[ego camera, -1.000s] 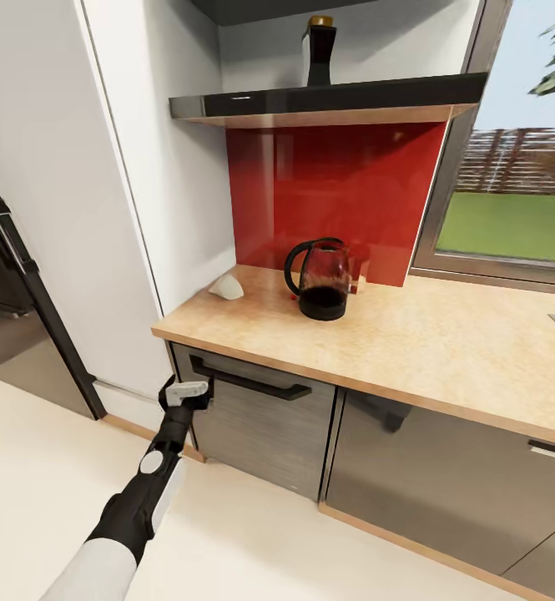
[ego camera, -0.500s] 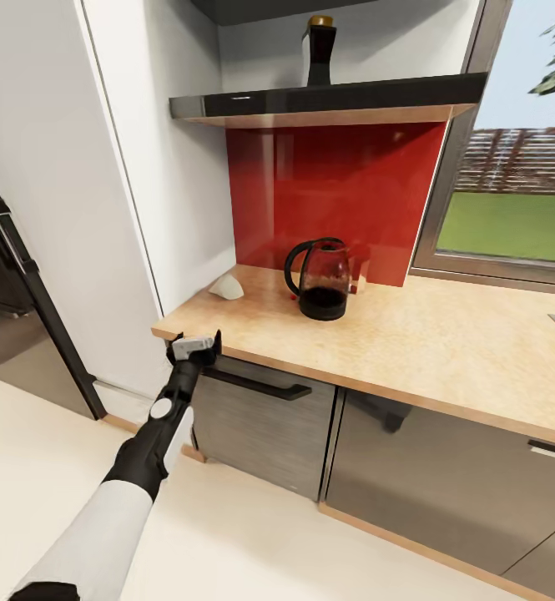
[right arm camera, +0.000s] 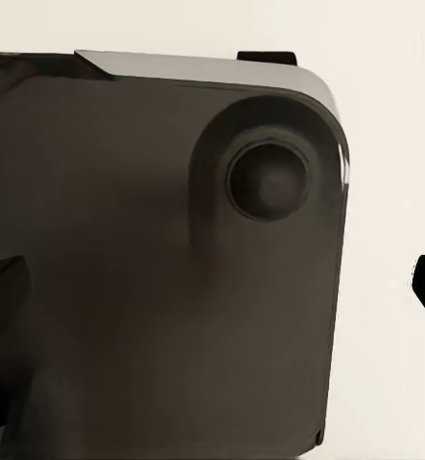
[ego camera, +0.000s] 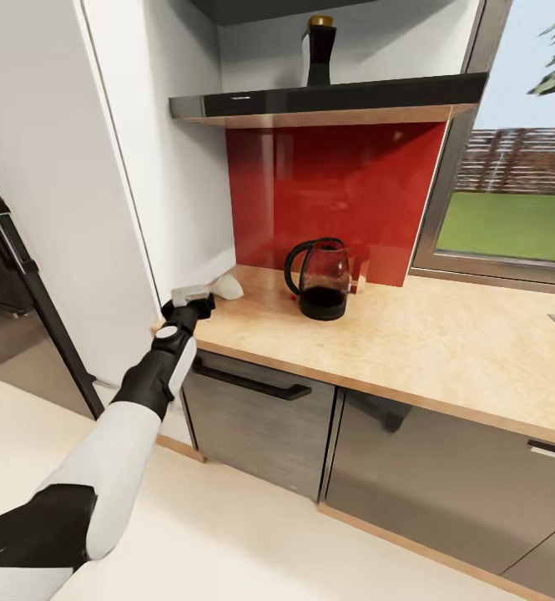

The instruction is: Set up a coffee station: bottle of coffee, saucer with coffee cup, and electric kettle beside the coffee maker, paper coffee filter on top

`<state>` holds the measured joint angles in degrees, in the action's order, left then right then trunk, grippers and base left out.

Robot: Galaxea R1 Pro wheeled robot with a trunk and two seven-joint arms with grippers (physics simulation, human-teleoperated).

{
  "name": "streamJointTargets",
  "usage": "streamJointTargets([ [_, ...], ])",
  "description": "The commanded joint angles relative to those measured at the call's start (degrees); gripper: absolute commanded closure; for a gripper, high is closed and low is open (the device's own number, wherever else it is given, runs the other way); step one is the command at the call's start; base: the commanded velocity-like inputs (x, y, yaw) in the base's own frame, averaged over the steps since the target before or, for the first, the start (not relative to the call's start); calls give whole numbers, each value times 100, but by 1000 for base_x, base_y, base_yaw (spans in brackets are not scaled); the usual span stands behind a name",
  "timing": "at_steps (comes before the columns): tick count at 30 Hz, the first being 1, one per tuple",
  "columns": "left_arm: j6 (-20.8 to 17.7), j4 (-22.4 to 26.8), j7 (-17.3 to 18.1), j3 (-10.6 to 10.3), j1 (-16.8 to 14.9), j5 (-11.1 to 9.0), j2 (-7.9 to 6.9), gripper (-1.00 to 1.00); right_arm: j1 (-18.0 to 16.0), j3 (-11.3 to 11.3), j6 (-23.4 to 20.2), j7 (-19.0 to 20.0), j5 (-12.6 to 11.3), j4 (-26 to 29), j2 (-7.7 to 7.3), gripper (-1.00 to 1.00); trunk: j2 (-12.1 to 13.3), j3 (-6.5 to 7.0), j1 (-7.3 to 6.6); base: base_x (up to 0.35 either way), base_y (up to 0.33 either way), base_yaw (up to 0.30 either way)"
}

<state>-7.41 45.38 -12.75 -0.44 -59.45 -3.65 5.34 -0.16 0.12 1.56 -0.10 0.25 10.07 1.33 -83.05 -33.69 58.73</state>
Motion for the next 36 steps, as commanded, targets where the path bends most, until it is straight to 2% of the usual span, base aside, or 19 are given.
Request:
streamJointTargets([
  [1,-68,-10,-74,-7,-26,-36,1,-100,-2,-1,14,-7,2,-6,-8,-100,-3,-5,0,0,0,-127],
  [5,-132,-28,-126,-8,-29,-25,-10,-100,-2,0,11,-12,-2,-16,-121,-100,-3,-5,0,0,0,-236],
  [9,-138,7,-143,-32,19,31,-16,-100,-2,-2,11,-9,-5,-15,-165,-100,-3,-5,0,0,0,-287],
  [11,-140,27,-147,-94,28,113,-20,-100,-2,-3,7,-8,-6,-14,-167,-100,-3,-5,0,0,0,-297],
  [13,-155,6,-158,-253,27,263,-21,-100,-2,-5,4,-8,-7,-14,-168,-100,-3,-5,0,0,0,-299],
  [15,-201,-11,-167,-322,15,317,-18,-100,-2,-8,3,-8,-7,-14,-168,-100,-3,-5,0,0,0,-299],
  [21,-934,-29,-576,-409,-92,352,-27,-100,-2,-11,2,-11,-8,-13,-168,-100,-3,-5,0,0,0,-287],
  [26,-1028,-23,-650,-398,-245,379,-60,-100,-2,-9,9,-17,-8,-12,-168,-100,-3,-5,0,0,0,-75],
  [30,-1043,28,-643,-398,-201,389,-73,-100,-2,-4,10,-17,-8,-11,-159,-100,-3,-5,0,0,0,-15],
  [32,-1016,66,-709,-341,-136,407,-138,-100,-27,6,-2,5,-2,-59,-94,-100,-3,-5,0,0,0,0],
  [36,-1015,19,-758,-399,-13,415,-253,-100,-28,-3,0,3,-11,-17,24,-100,-3,-5,0,0,0,0],
])
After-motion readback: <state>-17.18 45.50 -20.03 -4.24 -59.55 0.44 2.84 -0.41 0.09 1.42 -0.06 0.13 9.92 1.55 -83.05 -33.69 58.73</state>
